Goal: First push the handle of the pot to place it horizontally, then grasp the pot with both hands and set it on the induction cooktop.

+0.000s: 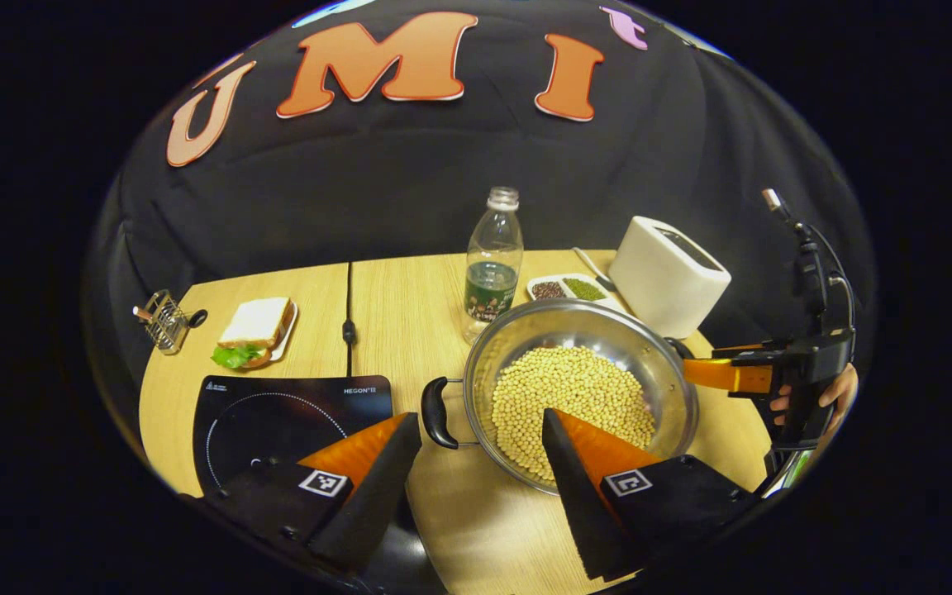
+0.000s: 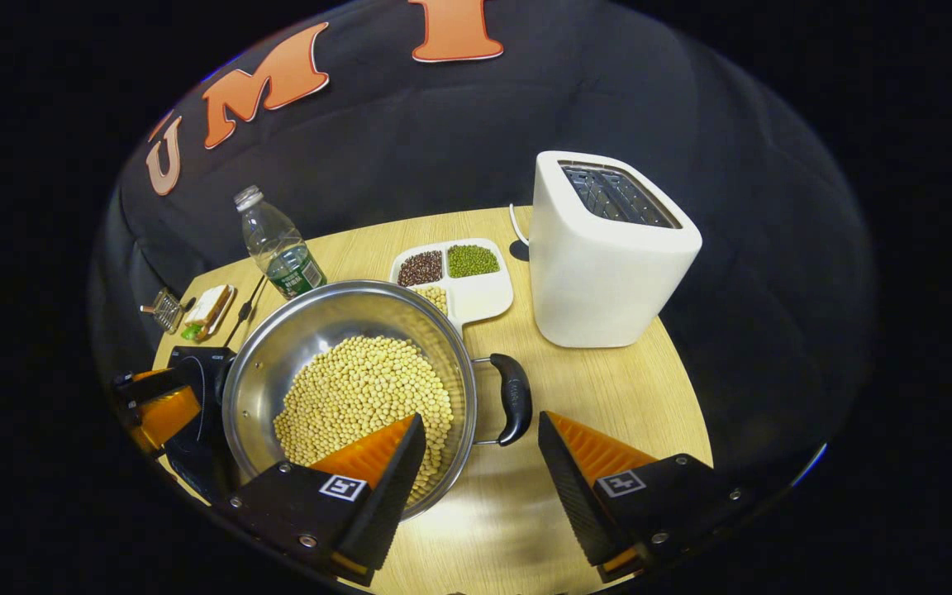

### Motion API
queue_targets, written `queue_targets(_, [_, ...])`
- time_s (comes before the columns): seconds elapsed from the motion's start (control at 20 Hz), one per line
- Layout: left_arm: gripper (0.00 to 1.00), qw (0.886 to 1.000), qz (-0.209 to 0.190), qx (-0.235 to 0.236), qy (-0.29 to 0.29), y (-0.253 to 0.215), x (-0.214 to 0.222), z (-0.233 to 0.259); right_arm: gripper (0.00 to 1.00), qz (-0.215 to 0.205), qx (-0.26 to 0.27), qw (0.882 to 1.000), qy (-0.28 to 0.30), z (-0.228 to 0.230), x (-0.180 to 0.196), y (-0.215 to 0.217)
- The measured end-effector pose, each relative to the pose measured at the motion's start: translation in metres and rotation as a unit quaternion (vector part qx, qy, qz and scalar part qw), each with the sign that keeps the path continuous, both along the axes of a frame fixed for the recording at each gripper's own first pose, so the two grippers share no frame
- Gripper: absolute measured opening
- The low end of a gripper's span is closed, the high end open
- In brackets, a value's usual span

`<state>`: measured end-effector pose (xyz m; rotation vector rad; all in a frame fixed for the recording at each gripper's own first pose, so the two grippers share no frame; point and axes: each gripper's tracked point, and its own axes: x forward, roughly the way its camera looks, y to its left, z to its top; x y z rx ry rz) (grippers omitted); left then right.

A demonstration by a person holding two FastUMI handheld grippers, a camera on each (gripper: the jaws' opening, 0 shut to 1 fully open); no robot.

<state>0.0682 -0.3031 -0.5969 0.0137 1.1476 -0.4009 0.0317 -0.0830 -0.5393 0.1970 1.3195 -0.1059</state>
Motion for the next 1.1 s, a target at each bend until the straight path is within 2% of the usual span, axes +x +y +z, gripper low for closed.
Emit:
queue_targets(0.25, [0.98, 0.999, -0.002, 0.039, 0.037, 0.001, 0.008, -0.055, 0.86, 0.004, -0.009, 1.0, 0.01, -0.016, 0.004, -0.004])
queue_targets(0.65, [0.97, 0.997, -0.01, 0.064, 0.051, -0.006, 0.014, -0.089, 0.87, 0.011, -0.019, 0.999, 0.026, -0.049, 0.009, -0.004])
queue_targets(0.8, [0.89, 0.996, -0.01, 0.077, 0.05, -0.002, 0.018, -0.099, 0.82, 0.0, -0.021, 0.999, 0.033, -0.056, 0.01, -0.004])
queue_targets(0.9, [0.85, 0.995, -0.002, 0.083, 0.049, 0.001, 0.02, -0.106, 0.73, 0.005, -0.031, 0.999, 0.032, -0.059, 0.011, -0.007])
queue_targets(0.95, [0.79, 0.995, -0.001, 0.082, 0.051, 0.002, 0.019, -0.11, 0.7, 0.008, -0.032, 0.999, 0.03, -0.059, 0.011, -0.007])
queue_targets(1.1, [0.75, 0.996, 0.006, 0.074, 0.046, 0.0, 0.021, -0.113, 0.69, 0.006, -0.023, 0.999, 0.027, -0.058, 0.012, -0.005])
